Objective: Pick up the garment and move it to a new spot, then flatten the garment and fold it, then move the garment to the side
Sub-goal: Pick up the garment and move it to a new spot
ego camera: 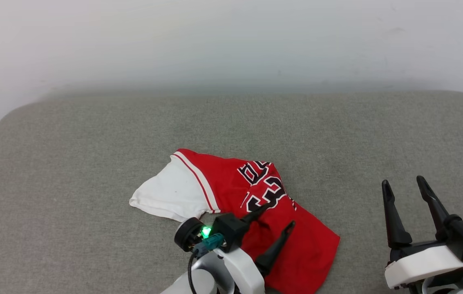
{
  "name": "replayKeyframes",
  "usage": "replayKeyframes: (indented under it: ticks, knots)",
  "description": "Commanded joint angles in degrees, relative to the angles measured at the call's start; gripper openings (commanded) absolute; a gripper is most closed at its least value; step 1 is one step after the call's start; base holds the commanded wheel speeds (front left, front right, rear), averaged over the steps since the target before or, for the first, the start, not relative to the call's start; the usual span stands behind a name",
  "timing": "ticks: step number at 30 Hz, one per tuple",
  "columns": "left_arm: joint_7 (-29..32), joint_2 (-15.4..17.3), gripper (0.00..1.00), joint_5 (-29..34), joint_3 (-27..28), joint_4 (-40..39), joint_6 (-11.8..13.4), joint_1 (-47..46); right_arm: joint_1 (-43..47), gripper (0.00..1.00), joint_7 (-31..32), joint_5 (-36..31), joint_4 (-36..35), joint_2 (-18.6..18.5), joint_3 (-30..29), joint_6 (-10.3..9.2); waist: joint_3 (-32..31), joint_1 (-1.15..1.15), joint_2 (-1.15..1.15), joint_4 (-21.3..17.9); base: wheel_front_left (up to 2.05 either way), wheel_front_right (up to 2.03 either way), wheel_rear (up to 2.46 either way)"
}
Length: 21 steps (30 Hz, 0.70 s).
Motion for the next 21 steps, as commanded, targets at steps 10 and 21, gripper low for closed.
replayKeyframes:
  ticks: [10, 21]
  knots:
    - [-0.9, 3.2, 1.0, 2.3, 12.7, -10.1, 5.8, 5.0, 2.2, 1.0, 0.8, 0.8, -0.1, 0.0, -0.1, -0.02, -3.0, 0.0, 0.0, 2.6, 0.0, 0.0, 0.0]
    - [-0.8, 6.8, 1.0, 6.0, 27.6, -12.7, 9.8, 11.8, 3.6, 1.0, 2.3, 1.5, 0.1, 0.0, 0.2, -0.02, -3.9, 0.0, 0.0, 4.1, 0.0, 0.0, 0.0]
